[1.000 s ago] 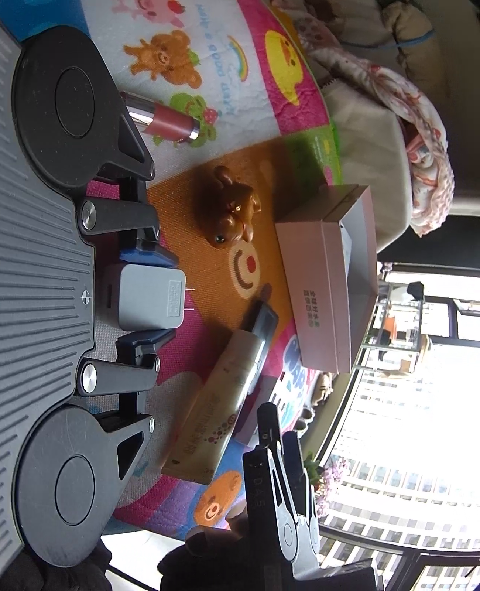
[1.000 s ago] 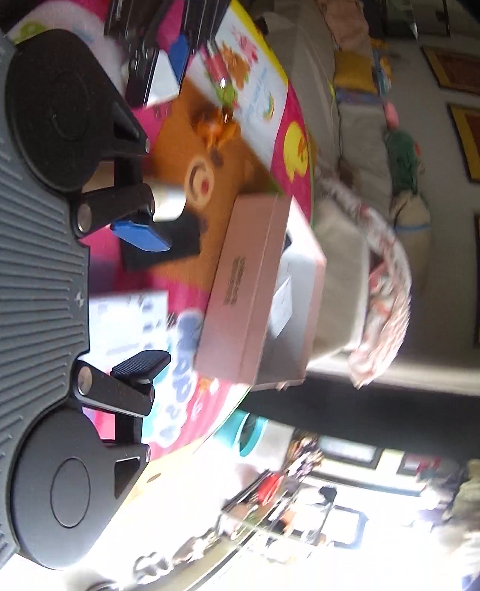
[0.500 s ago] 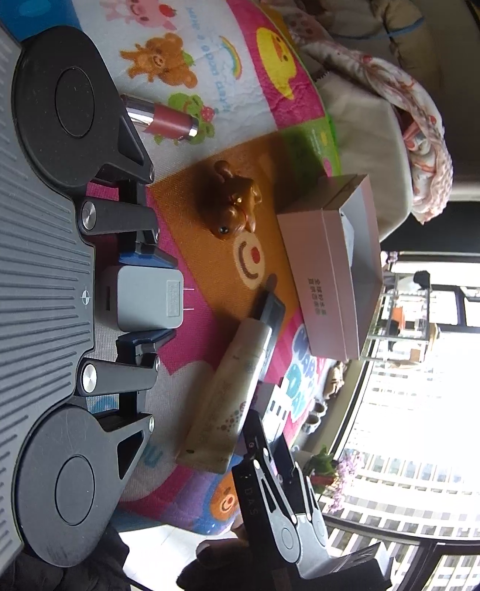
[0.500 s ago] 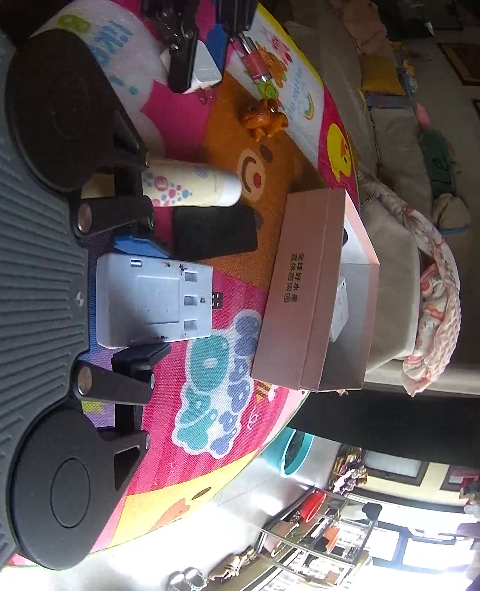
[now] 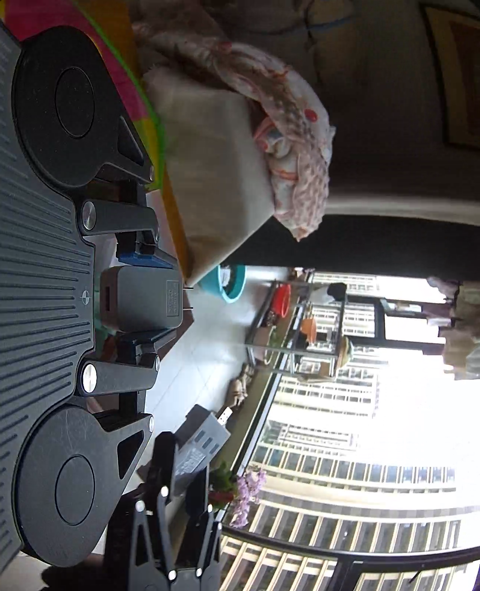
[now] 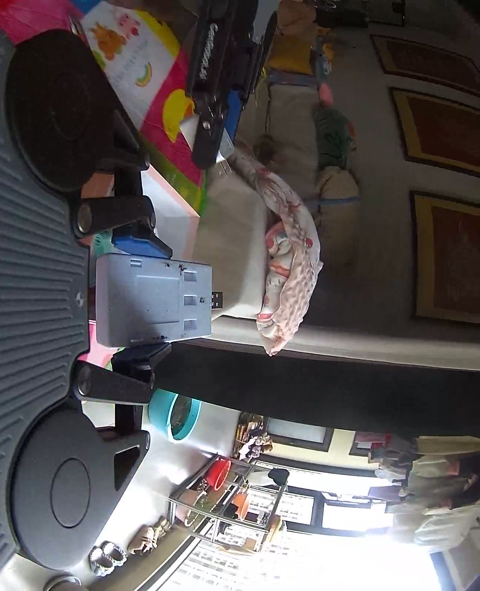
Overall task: Organize rigid objects
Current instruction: 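Drop the white plug into the pink box with the left tool while the right drops the charger, then grasp the red lipstick with the left tool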
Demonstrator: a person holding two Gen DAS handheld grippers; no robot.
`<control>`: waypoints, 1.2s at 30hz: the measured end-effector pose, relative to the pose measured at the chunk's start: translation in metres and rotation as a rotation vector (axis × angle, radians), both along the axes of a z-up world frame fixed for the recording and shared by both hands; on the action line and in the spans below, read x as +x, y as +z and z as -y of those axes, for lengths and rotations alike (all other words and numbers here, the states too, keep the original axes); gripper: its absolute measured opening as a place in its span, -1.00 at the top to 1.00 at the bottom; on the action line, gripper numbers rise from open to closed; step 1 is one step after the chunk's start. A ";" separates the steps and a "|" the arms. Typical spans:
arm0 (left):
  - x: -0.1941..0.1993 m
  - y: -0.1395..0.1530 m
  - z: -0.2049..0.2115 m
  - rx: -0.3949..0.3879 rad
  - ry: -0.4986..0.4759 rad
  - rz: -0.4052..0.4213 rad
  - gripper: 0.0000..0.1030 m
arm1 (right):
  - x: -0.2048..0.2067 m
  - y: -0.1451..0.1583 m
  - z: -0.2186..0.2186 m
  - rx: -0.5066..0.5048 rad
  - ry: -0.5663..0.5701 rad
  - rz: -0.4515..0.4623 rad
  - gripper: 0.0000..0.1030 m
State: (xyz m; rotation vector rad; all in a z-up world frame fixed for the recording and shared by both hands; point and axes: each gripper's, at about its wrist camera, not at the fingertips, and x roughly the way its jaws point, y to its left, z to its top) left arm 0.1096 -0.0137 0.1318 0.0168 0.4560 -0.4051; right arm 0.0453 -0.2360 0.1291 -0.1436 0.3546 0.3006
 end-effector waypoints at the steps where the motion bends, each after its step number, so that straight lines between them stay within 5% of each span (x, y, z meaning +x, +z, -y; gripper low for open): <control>1: 0.013 -0.005 -0.001 -0.023 0.008 -0.019 0.27 | 0.014 -0.004 -0.004 0.002 -0.008 -0.018 0.08; 5: 0.068 -0.037 -0.005 -0.134 0.036 -0.150 0.27 | 0.059 -0.025 -0.015 0.003 -0.001 -0.071 0.07; 8: 0.081 -0.054 -0.019 -0.199 0.069 -0.209 0.28 | 0.084 -0.043 -0.023 -0.019 -0.058 -0.151 -0.12; 11: 0.048 -0.052 -0.039 -0.207 0.054 -0.152 0.28 | 0.064 -0.057 -0.018 -0.024 -0.044 -0.161 -0.15; 16: -0.044 -0.053 -0.081 -0.160 0.064 -0.079 0.28 | -0.009 -0.086 0.000 -0.053 -0.006 -0.145 -0.59; 24: -0.162 -0.089 -0.129 -0.085 0.147 -0.232 0.28 | -0.064 -0.115 0.014 0.048 0.038 -0.217 -0.59; 32: -0.180 -0.108 -0.125 -0.041 0.204 -0.285 0.29 | -0.057 -0.130 0.013 0.115 -0.019 -0.286 -0.59; 36: -0.170 -0.114 -0.109 0.008 0.177 -0.288 0.51 | -0.055 -0.132 0.014 0.118 -0.031 -0.303 -0.59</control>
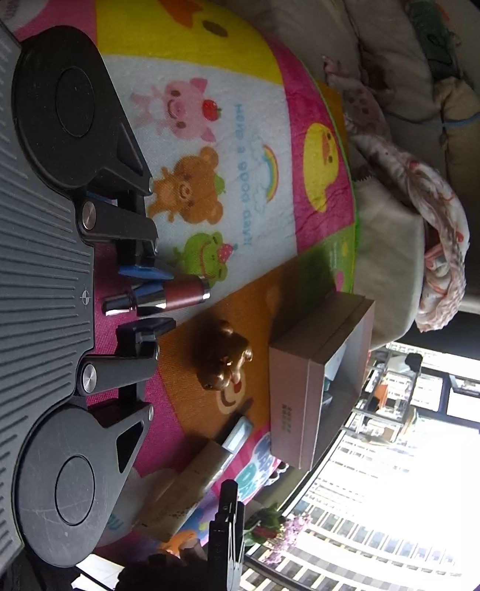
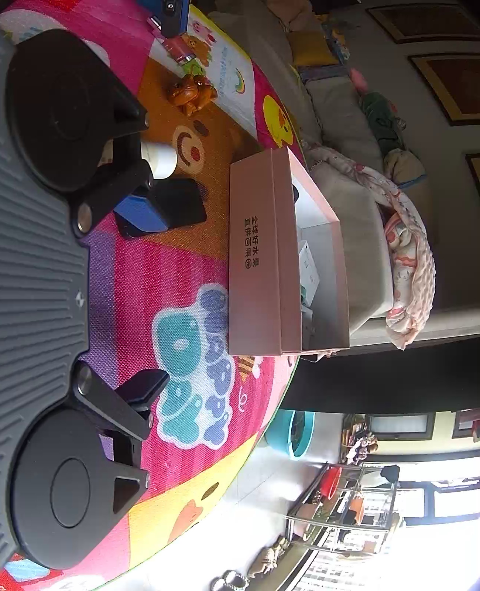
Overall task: Organize rigid objects
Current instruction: 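Grasp the red lipstick with the left tool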
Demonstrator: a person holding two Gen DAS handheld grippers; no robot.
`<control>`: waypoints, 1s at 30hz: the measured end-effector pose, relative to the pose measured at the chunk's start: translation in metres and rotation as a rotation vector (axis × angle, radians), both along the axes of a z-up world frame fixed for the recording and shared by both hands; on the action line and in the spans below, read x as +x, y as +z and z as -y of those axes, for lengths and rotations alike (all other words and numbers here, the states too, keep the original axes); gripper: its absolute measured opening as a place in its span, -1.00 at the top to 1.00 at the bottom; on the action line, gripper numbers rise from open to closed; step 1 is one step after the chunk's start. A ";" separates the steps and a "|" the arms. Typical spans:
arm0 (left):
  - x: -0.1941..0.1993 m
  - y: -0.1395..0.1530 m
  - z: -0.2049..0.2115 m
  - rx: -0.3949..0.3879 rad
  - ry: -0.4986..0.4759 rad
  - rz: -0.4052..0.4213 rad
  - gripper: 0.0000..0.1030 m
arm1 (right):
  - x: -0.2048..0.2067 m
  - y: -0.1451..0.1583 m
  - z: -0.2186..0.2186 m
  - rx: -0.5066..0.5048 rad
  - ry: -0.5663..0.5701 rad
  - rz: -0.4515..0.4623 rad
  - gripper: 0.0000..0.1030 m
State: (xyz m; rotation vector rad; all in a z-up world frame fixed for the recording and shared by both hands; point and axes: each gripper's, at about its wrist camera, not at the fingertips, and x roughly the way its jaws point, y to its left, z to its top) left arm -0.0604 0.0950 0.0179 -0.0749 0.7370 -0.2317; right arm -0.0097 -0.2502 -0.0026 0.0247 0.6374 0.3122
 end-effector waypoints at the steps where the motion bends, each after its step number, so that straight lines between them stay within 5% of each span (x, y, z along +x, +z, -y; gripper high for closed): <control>1: 0.002 -0.001 0.004 0.000 -0.011 -0.001 0.52 | 0.001 0.000 0.000 -0.002 -0.001 -0.004 -0.59; 16: 0.026 -0.015 0.075 -0.021 -0.189 0.024 0.53 | 0.004 -0.002 -0.003 -0.008 -0.002 -0.019 -0.60; 26: 0.014 -0.013 0.048 -0.023 -0.089 0.027 0.53 | 0.000 0.001 -0.015 -0.056 0.029 0.000 -0.60; 30: 0.007 -0.016 0.035 -0.059 -0.063 0.034 0.52 | -0.001 0.021 -0.036 0.010 0.119 0.031 -0.60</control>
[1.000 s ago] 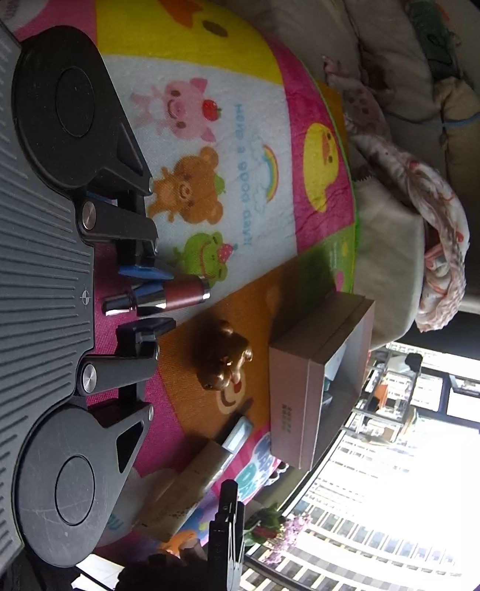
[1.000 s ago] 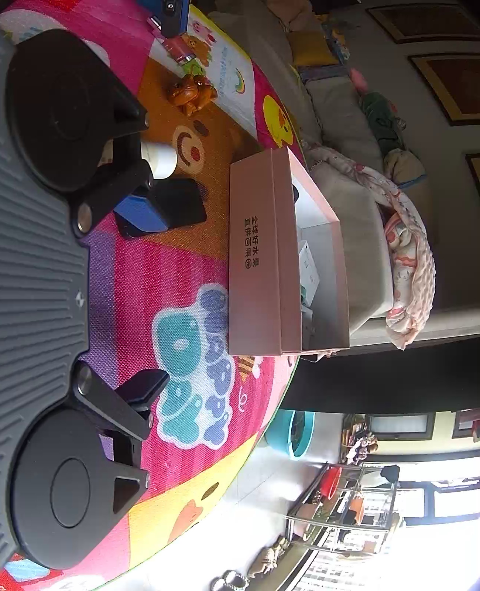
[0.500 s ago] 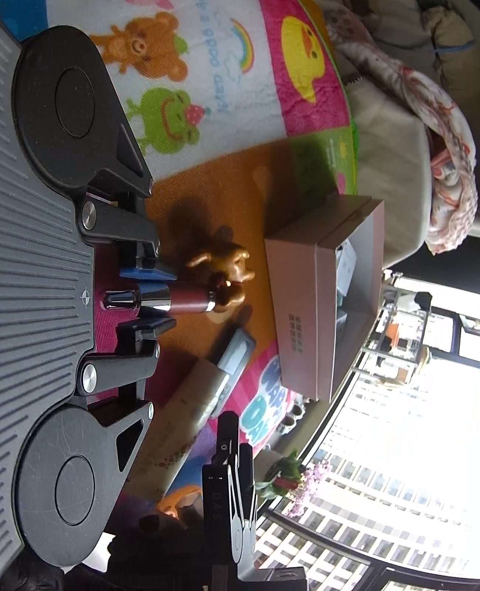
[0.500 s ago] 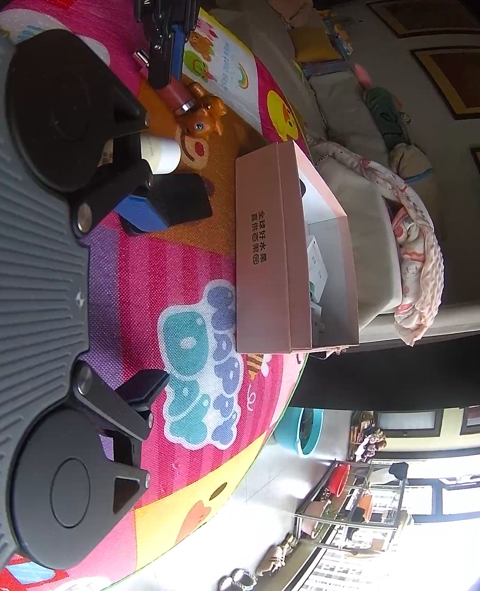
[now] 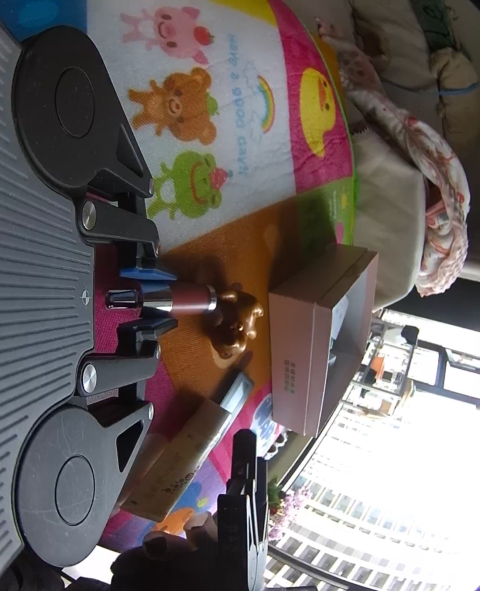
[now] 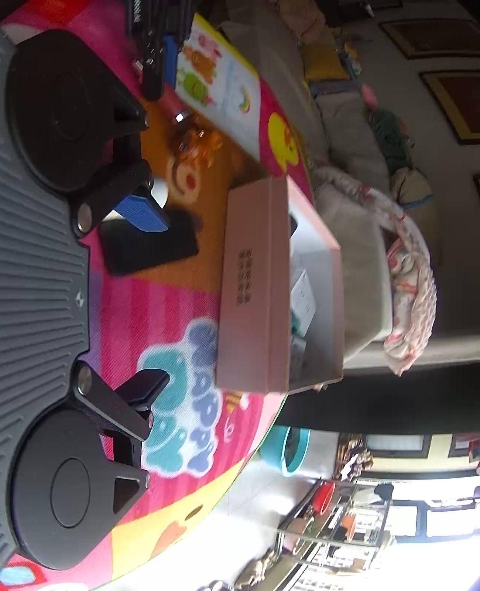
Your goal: Organize rigid objects
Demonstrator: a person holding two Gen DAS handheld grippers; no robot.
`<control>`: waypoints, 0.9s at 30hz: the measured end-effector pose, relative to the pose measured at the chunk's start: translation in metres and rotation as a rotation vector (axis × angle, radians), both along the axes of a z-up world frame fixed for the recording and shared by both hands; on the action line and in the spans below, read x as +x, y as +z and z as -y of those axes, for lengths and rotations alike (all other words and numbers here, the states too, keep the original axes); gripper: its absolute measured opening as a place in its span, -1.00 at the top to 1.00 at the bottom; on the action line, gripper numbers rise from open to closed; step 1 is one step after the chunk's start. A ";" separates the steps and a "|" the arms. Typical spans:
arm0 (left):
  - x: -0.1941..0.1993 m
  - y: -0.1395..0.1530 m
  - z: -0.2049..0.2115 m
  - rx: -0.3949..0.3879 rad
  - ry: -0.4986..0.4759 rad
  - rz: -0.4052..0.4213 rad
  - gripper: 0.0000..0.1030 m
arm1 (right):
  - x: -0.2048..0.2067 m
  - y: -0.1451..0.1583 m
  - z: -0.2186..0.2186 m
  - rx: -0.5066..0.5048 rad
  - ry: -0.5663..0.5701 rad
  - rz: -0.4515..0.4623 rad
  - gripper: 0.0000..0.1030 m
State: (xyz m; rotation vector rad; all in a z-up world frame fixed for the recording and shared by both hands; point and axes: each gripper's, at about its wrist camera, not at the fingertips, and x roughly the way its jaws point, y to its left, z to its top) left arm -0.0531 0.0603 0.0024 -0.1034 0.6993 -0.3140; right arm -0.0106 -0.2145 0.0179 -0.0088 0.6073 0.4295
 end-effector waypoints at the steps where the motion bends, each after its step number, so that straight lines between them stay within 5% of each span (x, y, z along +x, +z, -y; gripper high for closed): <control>1: -0.001 -0.001 -0.001 -0.006 0.002 0.006 0.52 | 0.000 0.005 -0.012 -0.001 0.034 0.016 -0.60; 5: -0.005 -0.003 0.001 0.006 0.002 0.030 0.52 | 0.007 0.010 -0.058 -0.035 0.152 0.013 -0.59; 8: -0.005 -0.004 0.000 0.000 0.003 0.035 0.52 | 0.024 0.007 -0.091 -0.063 0.204 -0.071 -0.48; 14: -0.006 -0.006 -0.007 -0.055 0.010 0.030 0.52 | 0.040 -0.006 -0.108 -0.094 0.220 -0.159 0.51; 27: -0.005 -0.005 0.000 -0.019 0.016 0.036 0.52 | 0.044 0.005 -0.013 -0.119 -0.001 -0.012 0.52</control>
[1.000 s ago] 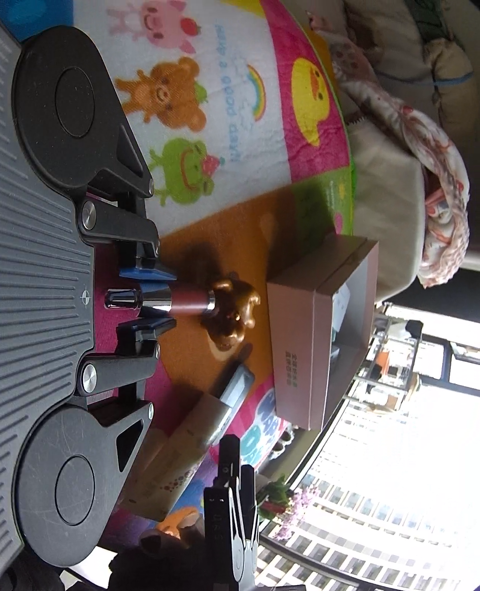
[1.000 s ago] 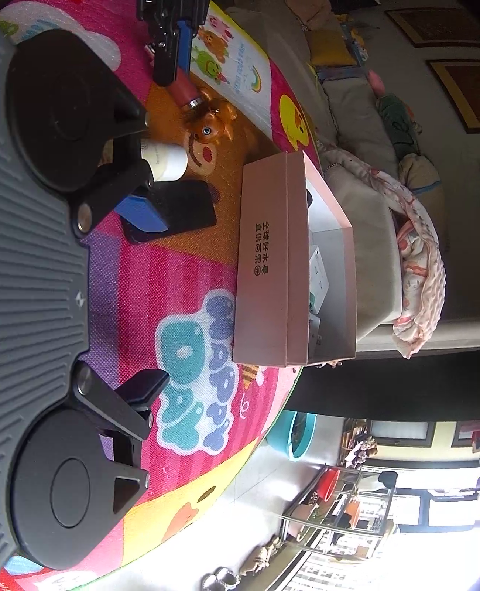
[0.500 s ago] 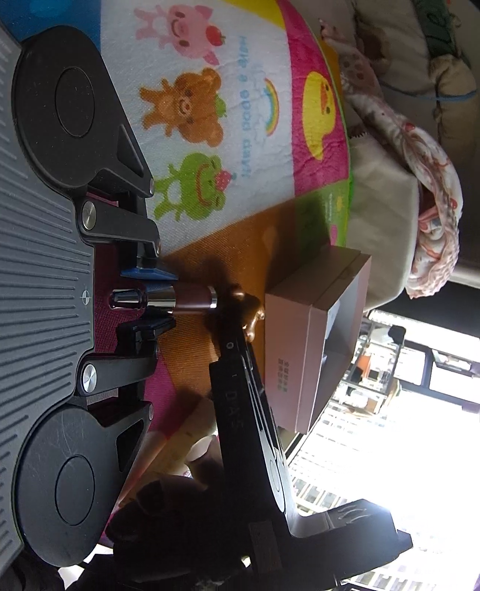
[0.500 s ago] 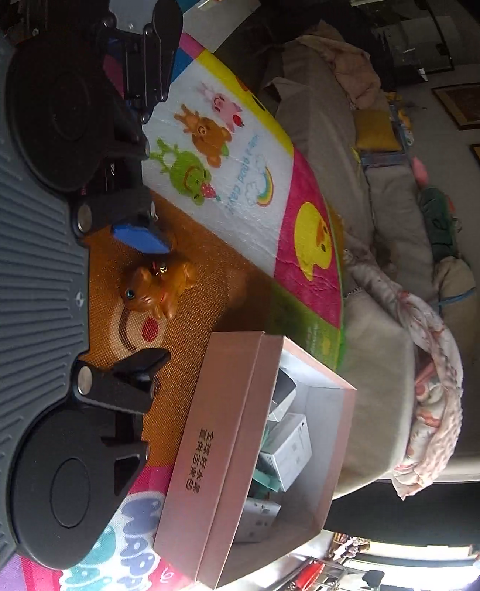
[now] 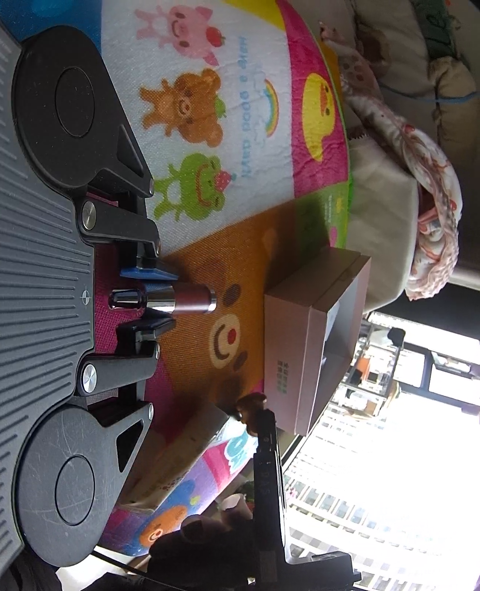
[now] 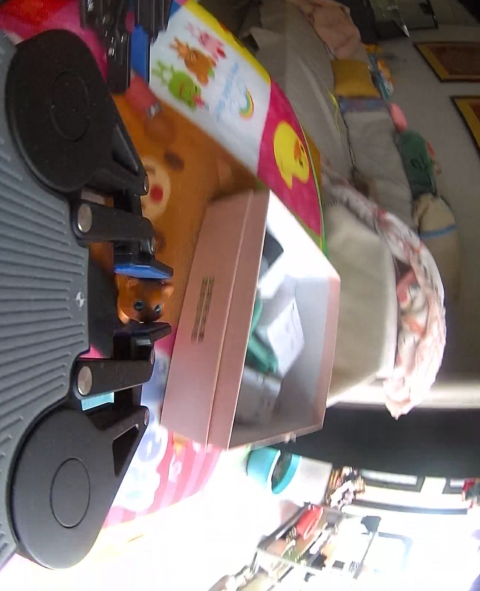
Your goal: Organize rigid objects
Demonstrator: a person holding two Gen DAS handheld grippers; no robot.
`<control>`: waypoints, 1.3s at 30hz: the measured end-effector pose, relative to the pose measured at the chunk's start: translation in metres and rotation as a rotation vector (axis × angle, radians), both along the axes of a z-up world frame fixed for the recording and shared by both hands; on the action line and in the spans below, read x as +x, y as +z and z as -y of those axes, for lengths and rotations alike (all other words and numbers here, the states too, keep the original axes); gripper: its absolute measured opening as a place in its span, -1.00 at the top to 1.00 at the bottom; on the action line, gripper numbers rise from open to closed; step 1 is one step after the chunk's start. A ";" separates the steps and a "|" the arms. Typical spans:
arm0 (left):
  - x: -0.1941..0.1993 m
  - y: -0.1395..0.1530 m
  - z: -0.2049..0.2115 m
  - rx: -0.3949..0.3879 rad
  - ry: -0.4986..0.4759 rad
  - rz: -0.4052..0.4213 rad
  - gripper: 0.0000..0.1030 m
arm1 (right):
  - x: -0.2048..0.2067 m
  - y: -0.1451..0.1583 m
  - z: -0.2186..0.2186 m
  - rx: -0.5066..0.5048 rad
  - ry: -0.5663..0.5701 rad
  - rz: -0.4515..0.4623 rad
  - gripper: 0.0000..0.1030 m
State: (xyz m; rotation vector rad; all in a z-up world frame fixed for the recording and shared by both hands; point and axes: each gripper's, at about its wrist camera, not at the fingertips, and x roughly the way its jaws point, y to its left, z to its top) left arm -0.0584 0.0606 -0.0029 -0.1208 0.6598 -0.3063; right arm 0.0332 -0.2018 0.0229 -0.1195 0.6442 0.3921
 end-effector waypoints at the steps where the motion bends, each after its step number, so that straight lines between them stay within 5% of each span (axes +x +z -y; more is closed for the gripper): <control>1: 0.000 0.000 0.002 0.009 0.001 0.001 0.52 | -0.001 -0.001 0.006 -0.005 -0.023 0.013 0.43; 5: 0.007 0.002 0.014 0.042 -0.018 0.010 0.40 | -0.008 -0.010 0.024 -0.027 -0.101 0.030 -0.22; 15: 0.025 0.002 0.059 0.164 -0.093 0.036 0.25 | -0.020 -0.028 0.043 0.024 -0.141 -0.018 -0.65; 21: 0.013 0.021 0.044 0.065 -0.054 0.010 0.27 | -0.018 -0.030 0.046 0.051 -0.151 -0.034 -0.69; 26: 0.009 0.032 0.048 -0.042 -0.130 -0.057 0.27 | -0.022 -0.029 0.047 0.060 -0.146 -0.016 -0.69; 39: -0.024 0.021 0.035 0.161 -0.112 -0.104 0.27 | -0.023 -0.029 0.048 0.057 -0.162 -0.012 -0.69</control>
